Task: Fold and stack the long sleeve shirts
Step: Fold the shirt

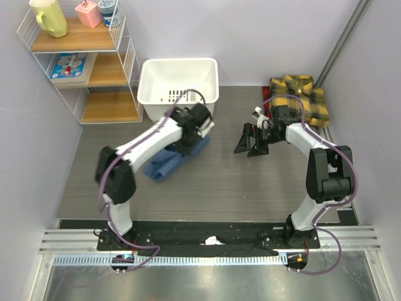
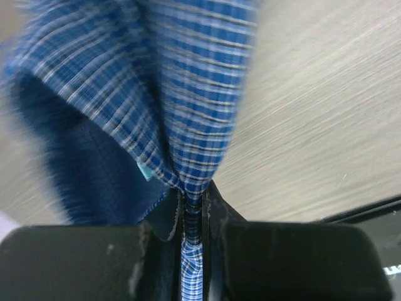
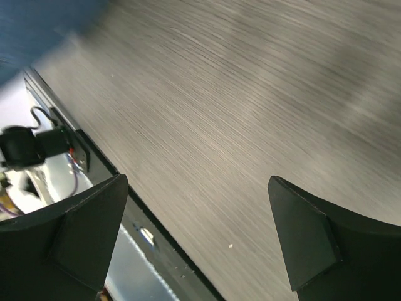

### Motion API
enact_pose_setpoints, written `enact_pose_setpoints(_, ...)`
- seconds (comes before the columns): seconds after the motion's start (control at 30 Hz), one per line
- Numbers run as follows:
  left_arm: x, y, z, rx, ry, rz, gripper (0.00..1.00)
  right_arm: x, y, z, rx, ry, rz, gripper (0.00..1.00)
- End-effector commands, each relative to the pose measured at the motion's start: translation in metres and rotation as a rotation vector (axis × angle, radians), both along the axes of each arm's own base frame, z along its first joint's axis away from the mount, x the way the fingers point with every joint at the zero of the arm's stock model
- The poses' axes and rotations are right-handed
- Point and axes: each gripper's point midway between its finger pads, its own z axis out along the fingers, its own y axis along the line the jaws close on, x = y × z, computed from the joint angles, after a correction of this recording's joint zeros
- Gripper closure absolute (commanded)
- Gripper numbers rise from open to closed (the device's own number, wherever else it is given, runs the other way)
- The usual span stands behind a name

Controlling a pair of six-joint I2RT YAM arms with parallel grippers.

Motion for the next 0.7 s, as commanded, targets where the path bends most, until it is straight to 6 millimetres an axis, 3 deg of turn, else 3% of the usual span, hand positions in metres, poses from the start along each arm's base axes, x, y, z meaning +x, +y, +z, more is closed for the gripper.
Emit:
enact_pose_setpoints(0.0,-0.014,-0.049,-0.081,0.040,0.147,0.031,1.00,-0.009,-0.018,0.017,0.055,0.041,-0.087,0.00)
enact_pose_setpoints(0.03,-0.014,-0.067,-0.102,0.037,0.167,0.029,1.00,-0.015,-0.021,0.014,0.060,0.062,-0.096,0.00)
enact_pose_setpoints(0.07,-0.025,-0.088,-0.108,0.026,0.169,0.004,1.00,-0.018,-0.028,0.012,0.056,0.081,-0.118,0.00)
enact_pose_setpoints(0.17,-0.031,-0.133,-0.116,-0.041,0.152,-0.007,0.99,-0.030,-0.041,0.011,0.050,0.121,-0.150,0.00)
enact_pose_setpoints(0.27,-0.029,-0.175,-0.101,-0.194,0.145,0.001,0.82,-0.037,-0.048,0.008,0.043,0.142,-0.181,0.00)
enact_pose_setpoints(0.33,-0.039,-0.197,-0.087,-0.291,0.219,-0.035,0.69,-0.041,-0.051,0.003,0.039,0.182,-0.216,0.00)
enact_pose_setpoints(0.37,-0.041,-0.208,-0.069,-0.351,0.233,-0.064,0.66,-0.041,-0.052,0.001,0.048,0.194,-0.225,0.00)
enact_pose_setpoints(0.4,-0.045,-0.213,-0.057,-0.385,0.235,-0.111,0.50,-0.042,-0.054,-0.001,0.053,0.210,-0.244,0.00)
enact_pose_setpoints(0.43,-0.051,-0.219,-0.044,-0.440,0.256,-0.148,0.43,-0.041,-0.055,-0.003,0.059,0.226,-0.263,0.00)
enact_pose_setpoints(0.47,-0.055,-0.222,-0.033,-0.476,0.257,-0.179,0.24,-0.040,-0.055,-0.004,0.063,0.226,-0.268,0.00)
enact_pose_setpoints(0.5,-0.060,-0.220,-0.009,-0.519,0.231,-0.245,0.19,-0.040,-0.055,-0.004,0.070,0.234,-0.272,0.00)
enact_pose_setpoints(0.6,-0.072,-0.201,0.034,-0.617,0.205,-0.340,0.20,-0.044,-0.052,-0.004,0.090,0.253,-0.277,0.00)
enact_pose_setpoints(0.67,-0.061,-0.175,0.044,-0.656,0.188,-0.323,0.27,-0.045,-0.049,-0.004,0.113,0.257,-0.291,0.02)
